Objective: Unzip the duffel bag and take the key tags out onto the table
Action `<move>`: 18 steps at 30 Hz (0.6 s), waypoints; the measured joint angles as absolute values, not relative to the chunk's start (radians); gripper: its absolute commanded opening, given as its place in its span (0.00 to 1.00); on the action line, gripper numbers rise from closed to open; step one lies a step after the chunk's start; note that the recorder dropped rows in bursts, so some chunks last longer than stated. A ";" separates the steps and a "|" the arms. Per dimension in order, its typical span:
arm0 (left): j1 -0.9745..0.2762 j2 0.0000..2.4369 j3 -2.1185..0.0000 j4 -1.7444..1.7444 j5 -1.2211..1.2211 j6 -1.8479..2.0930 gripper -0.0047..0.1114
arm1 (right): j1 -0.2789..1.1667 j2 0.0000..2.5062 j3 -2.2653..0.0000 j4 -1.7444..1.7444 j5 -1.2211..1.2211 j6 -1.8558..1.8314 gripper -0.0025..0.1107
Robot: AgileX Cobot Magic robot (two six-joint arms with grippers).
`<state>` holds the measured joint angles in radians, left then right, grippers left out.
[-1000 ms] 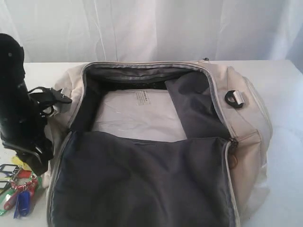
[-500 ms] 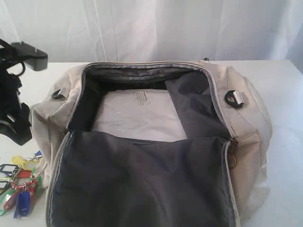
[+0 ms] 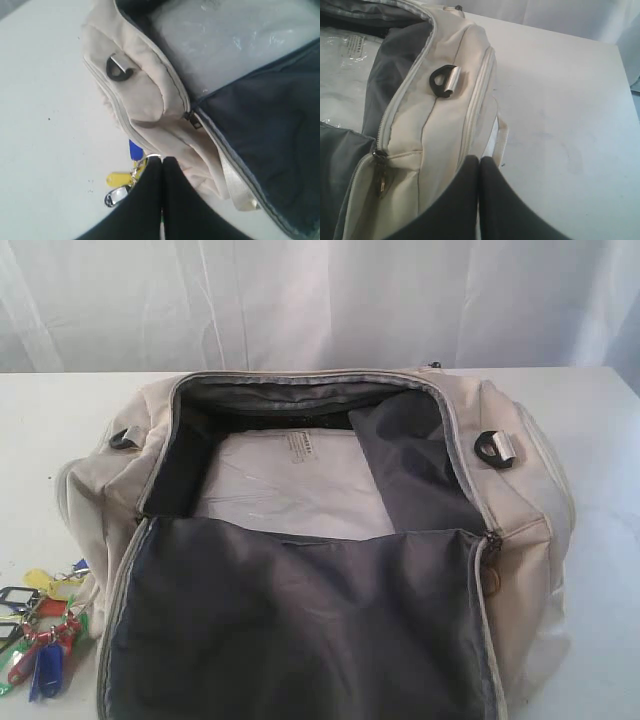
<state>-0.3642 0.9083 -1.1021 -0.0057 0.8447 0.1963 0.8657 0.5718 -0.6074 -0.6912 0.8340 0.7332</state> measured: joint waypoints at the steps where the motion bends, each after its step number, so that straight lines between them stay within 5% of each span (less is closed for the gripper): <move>1: -0.364 0.878 -1.074 -0.008 0.813 0.194 0.04 | 0.866 0.572 -0.607 -0.691 0.834 0.733 0.02; 18: -0.364 0.752 -0.847 -0.071 0.700 0.166 0.04 | 0.866 0.572 -0.607 -0.691 0.834 0.733 0.02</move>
<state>-0.3642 0.7516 -0.8467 -0.0714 0.7002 0.1657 0.8657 0.5718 -0.6074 -0.6912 0.8340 0.7332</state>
